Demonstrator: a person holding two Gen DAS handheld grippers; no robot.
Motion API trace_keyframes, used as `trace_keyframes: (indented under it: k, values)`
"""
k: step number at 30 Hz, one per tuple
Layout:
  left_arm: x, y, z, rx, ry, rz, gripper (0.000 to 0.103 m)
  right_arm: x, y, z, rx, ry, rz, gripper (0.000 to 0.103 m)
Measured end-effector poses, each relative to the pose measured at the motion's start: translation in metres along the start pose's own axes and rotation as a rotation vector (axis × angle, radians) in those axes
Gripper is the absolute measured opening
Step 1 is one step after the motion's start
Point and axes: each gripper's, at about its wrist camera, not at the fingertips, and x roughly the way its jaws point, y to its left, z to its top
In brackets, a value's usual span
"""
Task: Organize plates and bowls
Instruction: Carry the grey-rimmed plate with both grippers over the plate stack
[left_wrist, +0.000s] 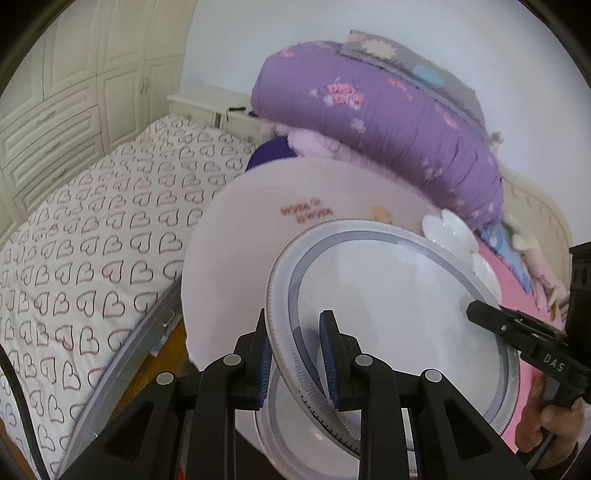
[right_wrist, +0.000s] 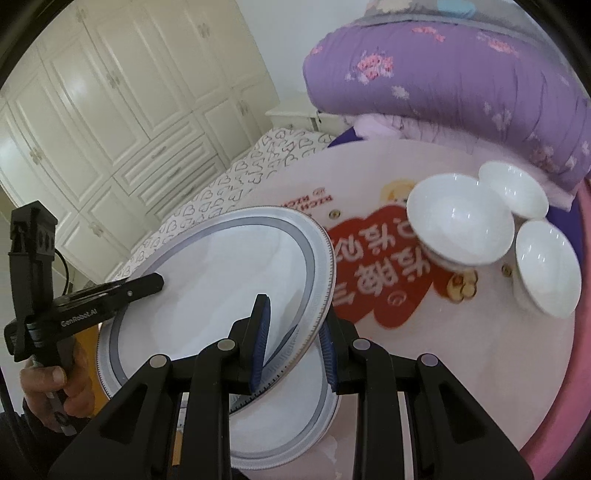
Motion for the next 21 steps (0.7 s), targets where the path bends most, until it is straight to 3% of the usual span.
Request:
trace_keyframes:
  k: [21]
  values:
    - [0.037, -0.01, -0.022, 0.012, 0.052, 0.07, 0.021, 0.026, 0.0, -0.05, -0.013, 0.097, -0.015, 0.026]
